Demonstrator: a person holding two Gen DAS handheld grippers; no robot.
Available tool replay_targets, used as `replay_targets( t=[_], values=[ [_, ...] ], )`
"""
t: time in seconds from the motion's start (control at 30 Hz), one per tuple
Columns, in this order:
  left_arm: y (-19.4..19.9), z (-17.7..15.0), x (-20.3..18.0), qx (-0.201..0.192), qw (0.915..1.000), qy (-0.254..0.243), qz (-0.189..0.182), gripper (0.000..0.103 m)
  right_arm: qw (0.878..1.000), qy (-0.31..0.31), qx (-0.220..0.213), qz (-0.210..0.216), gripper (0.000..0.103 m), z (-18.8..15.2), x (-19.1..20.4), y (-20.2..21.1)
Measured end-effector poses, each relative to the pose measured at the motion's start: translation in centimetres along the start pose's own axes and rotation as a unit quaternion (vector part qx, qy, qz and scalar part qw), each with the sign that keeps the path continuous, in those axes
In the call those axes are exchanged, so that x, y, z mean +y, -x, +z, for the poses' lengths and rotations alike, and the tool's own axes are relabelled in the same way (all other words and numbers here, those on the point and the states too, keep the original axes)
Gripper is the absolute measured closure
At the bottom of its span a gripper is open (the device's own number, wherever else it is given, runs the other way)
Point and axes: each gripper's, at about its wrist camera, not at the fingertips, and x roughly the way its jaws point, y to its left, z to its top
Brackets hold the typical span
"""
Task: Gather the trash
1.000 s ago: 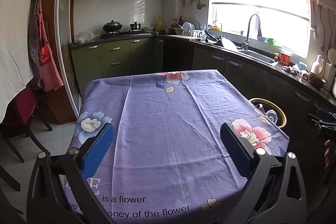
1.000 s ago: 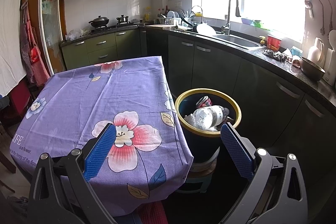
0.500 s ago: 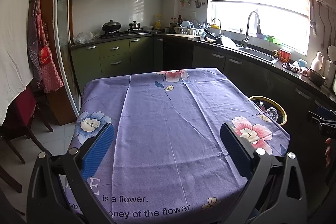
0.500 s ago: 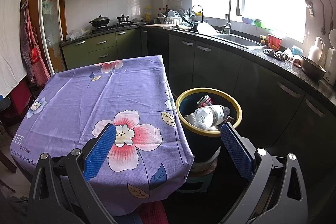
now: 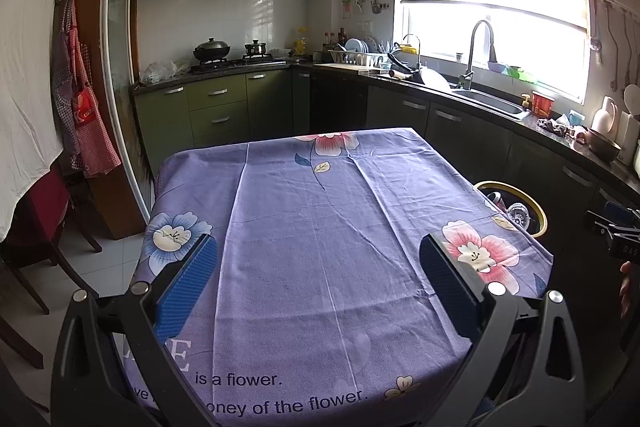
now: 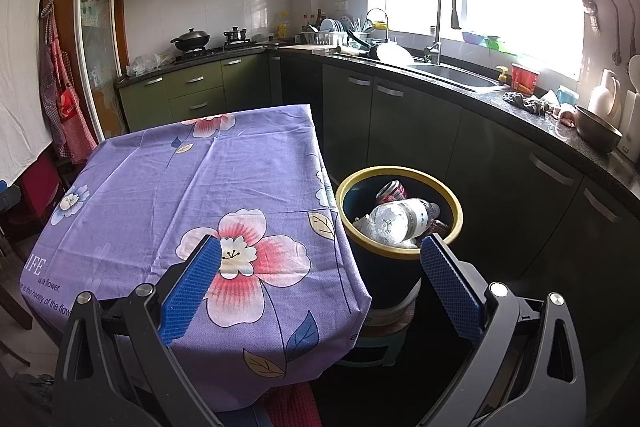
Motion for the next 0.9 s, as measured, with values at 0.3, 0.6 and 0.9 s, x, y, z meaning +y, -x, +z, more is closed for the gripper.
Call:
replay_targets(
  t=[0.3,0.6,0.9],
  values=[
    [-0.5,-0.3,0.3,0.007,0.9999,0.000,-0.008,0.007,1.000,0.000,0.000,0.001,0.005,-0.1,0.0,-0.1],
    [-0.2,0.0,0.4,-0.016,0.9998,-0.003,-0.010,0.007,1.000,0.000,0.001,0.002,0.005,-0.1,0.1,-0.1],
    [-3.4,1.4,1.5,0.017,0.9998,0.000,-0.012,0.007,1.000,-0.002,0.009,0.020,0.005,0.5,0.5,-1.5]
  ],
)
